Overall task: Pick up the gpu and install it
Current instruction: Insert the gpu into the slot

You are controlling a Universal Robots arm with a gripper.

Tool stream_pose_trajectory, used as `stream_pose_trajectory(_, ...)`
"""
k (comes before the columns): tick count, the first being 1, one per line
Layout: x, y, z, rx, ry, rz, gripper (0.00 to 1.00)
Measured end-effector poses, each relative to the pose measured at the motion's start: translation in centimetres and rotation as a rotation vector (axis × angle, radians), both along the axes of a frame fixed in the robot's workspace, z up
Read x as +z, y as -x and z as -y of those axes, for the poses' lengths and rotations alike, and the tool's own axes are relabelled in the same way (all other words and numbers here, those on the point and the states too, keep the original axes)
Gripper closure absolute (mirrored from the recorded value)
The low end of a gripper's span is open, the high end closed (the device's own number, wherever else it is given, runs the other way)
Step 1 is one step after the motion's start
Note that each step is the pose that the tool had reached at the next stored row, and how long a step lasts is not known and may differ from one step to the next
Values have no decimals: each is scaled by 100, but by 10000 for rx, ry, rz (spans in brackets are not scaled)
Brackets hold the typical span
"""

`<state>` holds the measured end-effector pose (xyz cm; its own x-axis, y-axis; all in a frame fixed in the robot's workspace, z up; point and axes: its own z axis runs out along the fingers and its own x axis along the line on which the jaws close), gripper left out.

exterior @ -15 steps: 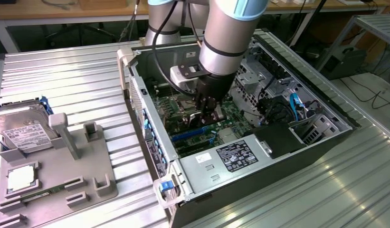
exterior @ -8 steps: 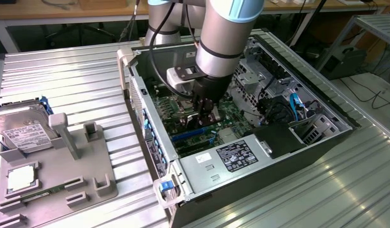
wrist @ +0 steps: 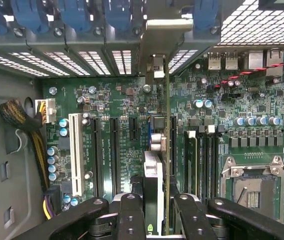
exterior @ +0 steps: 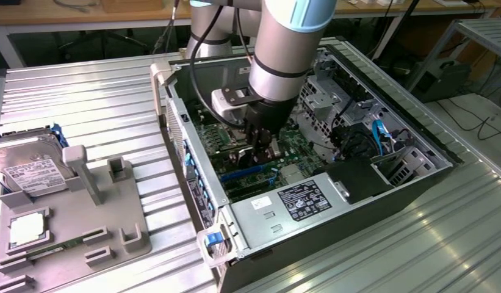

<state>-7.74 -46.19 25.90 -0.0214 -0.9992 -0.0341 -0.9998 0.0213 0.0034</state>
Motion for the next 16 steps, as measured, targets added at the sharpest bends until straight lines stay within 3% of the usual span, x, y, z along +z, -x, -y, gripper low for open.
stream_pose_trajectory(16,-88,28,0,-2,1,0,72)
